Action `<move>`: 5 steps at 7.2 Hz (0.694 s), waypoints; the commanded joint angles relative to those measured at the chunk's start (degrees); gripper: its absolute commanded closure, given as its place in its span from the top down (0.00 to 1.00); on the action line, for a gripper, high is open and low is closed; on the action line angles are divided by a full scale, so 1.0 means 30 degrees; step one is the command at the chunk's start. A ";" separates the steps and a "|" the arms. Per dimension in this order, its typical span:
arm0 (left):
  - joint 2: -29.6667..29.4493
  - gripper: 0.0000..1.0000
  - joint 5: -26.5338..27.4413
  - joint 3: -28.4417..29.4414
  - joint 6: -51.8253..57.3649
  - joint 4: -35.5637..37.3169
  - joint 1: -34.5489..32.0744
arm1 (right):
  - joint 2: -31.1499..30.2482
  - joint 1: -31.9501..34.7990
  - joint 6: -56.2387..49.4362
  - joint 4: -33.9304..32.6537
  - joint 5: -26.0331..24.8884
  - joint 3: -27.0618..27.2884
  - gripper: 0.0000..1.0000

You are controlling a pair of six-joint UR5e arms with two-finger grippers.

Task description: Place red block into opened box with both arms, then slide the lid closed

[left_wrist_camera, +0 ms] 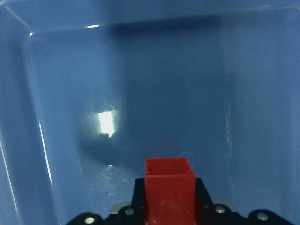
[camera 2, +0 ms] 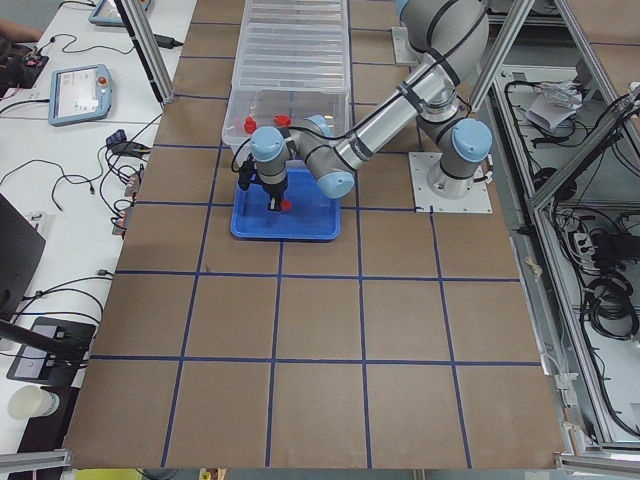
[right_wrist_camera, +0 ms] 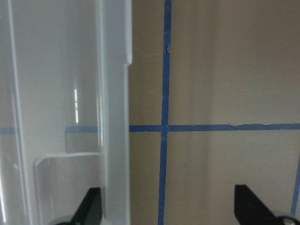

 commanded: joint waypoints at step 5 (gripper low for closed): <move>0.1141 0.00 0.0842 0.7457 -0.3862 -0.8595 -0.3695 | -0.0384 0.0136 0.0140 0.0441 0.0119 -0.0797 1.00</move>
